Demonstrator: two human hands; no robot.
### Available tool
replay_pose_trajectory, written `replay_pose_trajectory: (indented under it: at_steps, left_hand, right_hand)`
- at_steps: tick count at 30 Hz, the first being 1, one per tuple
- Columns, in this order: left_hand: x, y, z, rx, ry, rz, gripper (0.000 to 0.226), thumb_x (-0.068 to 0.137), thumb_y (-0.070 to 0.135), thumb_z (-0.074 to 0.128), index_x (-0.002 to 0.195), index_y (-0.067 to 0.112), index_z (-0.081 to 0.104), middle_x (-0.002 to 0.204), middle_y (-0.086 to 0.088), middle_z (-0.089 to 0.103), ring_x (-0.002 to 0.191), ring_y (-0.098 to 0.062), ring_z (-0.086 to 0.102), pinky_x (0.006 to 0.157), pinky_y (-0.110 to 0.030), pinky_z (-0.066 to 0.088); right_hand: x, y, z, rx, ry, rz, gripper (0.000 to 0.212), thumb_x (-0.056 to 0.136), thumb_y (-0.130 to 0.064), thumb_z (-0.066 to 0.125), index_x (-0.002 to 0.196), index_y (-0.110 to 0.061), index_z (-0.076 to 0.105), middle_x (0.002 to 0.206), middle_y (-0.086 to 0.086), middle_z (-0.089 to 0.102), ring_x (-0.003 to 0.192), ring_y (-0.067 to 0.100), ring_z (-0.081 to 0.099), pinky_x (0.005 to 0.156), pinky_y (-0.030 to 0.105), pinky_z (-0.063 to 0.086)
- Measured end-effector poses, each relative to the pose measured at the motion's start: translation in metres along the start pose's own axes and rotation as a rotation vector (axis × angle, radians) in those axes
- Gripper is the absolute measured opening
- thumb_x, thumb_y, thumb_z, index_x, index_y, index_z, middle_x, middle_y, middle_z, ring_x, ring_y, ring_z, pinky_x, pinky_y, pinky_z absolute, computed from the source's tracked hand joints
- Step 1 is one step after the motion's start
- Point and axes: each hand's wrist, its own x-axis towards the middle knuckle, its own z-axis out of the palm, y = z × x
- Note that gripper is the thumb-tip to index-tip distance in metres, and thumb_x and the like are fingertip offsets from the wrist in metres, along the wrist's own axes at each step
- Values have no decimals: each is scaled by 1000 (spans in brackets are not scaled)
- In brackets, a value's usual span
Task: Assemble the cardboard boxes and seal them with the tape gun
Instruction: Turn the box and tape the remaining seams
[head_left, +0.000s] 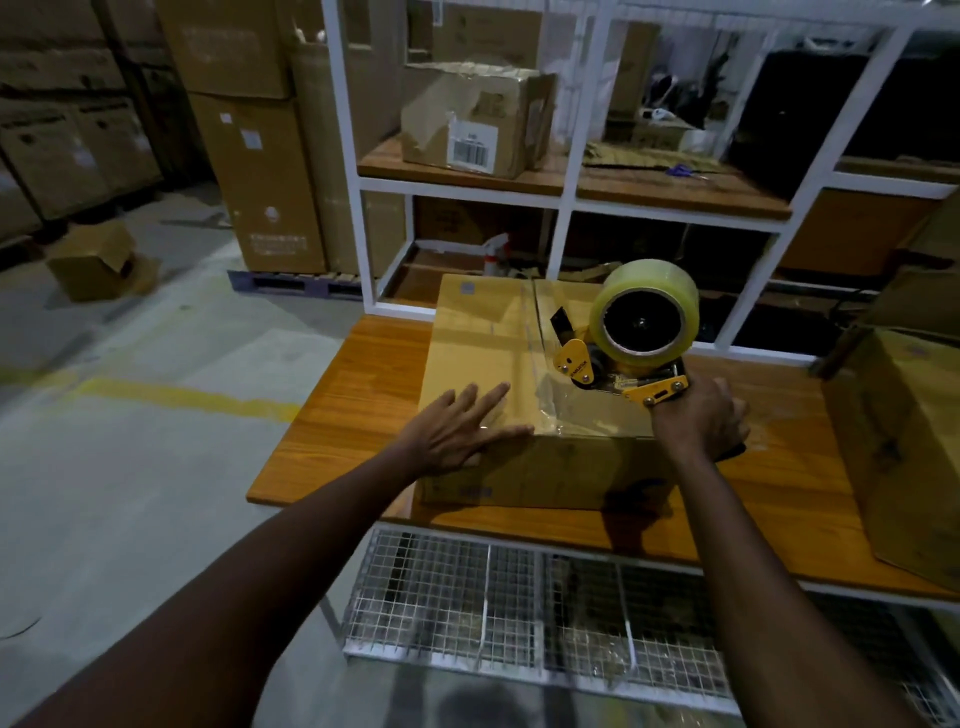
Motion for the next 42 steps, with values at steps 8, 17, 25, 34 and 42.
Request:
replay_pose_trajectory:
  at_steps: [8, 17, 25, 34, 42]
  left_hand:
    - [28, 23, 14, 92, 49, 87, 84, 97, 59, 40, 151, 40, -22, 163, -21, 0, 138, -54, 26, 103, -65, 36]
    - [31, 19, 1, 213, 78, 253, 96, 89, 66, 48, 158, 27, -6, 164, -12, -13, 147, -50, 6, 110, -69, 22]
    - [87, 65, -19, 221, 56, 291, 90, 90, 67, 43, 158, 29, -3, 164, -12, -13, 148, -46, 3, 112, -67, 21]
    - [122, 89, -28, 51, 62, 320, 83, 89, 61, 48, 156, 42, 3, 164, -11, -14, 149, -43, 7, 114, -64, 17]
    - [155, 122, -40, -96, -53, 176, 72, 86, 65, 42, 152, 41, 24, 165, -7, -5, 148, -37, 8, 115, -59, 17]
  right_hand:
    - [13, 28, -11, -36, 44, 52, 18, 88, -40, 65, 87, -23, 69, 119, 8, 58, 119, 41, 44, 100, 53, 34]
    - [20, 49, -31, -22, 46, 110, 17, 85, -35, 70, 92, -20, 70, 121, 10, 58, 120, 42, 44, 98, 52, 34]
    - [30, 64, -47, -31, 86, 150, 9, 86, -30, 68, 91, -22, 69, 118, 9, 58, 117, 40, 45, 95, 50, 35]
    - [51, 100, -65, -56, 143, 219, 14, 86, -32, 65, 93, -20, 69, 114, 11, 59, 110, 42, 50, 92, 51, 40]
    - [78, 123, -70, -56, 111, 213, 14, 86, -32, 69, 91, -19, 69, 116, 11, 58, 112, 42, 49, 94, 51, 38]
